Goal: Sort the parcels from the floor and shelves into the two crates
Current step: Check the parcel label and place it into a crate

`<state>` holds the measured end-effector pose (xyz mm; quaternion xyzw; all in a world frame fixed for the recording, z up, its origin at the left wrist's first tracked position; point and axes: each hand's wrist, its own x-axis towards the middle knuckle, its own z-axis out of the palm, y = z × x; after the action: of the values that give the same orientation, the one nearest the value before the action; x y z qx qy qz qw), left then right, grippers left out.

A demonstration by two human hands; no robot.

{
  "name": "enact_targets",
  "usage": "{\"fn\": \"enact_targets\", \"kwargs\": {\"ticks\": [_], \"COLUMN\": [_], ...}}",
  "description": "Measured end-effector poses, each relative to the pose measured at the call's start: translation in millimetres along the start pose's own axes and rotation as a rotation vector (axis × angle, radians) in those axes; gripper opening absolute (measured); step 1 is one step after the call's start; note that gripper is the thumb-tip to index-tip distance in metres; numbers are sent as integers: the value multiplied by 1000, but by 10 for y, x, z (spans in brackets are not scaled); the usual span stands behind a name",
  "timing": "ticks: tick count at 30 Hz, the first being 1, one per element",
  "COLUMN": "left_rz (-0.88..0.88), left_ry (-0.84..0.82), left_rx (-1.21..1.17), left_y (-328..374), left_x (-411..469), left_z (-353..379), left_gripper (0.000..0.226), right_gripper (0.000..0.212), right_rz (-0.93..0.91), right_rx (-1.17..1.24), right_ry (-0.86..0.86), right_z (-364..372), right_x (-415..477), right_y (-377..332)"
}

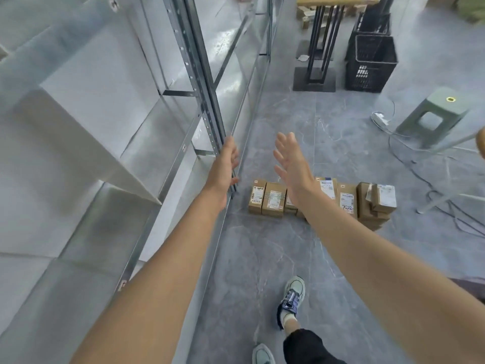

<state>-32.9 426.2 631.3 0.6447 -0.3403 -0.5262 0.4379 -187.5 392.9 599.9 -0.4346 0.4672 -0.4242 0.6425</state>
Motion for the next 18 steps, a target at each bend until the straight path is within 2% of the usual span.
{"fn": "enact_targets", "kwargs": {"ticks": [8,18], "left_rz": [-188,-394], "left_ry": [-17,-54], "left_rx": [75,114], "left_y": [-199,-648], "left_x": [1182,2439], "left_z": [345,411], "left_gripper": [71,73], "right_gripper": [71,73], "right_rz": [205,397], "right_rx": [14,-1], "right_ry": [64,106], "right_z": [-418,-526], "right_x": [1120,2154], "right_y": [489,1103]}}
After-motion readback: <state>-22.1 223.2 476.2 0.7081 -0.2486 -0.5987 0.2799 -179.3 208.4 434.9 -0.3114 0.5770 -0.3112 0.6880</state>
